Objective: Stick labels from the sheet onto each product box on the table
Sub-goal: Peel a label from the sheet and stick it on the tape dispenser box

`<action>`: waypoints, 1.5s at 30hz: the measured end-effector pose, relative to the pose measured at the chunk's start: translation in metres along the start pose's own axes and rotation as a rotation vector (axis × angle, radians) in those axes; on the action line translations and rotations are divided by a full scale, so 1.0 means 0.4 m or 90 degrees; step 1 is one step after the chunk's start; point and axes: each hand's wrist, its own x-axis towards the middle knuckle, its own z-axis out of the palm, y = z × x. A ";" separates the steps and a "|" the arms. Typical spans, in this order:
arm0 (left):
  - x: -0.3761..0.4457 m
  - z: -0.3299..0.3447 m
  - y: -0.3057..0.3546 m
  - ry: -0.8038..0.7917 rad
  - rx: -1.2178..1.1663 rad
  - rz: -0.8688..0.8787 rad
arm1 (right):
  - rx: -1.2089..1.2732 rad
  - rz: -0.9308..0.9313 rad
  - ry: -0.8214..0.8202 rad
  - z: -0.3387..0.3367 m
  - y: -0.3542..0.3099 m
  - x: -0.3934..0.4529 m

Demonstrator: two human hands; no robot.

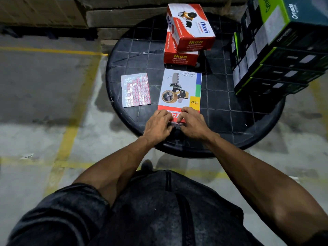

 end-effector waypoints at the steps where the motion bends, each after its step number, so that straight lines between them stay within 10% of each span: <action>1: 0.000 0.000 0.000 -0.002 0.001 0.001 | -0.003 0.002 -0.001 0.001 0.000 0.001; 45: 0.011 0.030 0.032 0.068 0.050 -0.055 | 0.020 0.018 0.009 -0.006 -0.001 0.006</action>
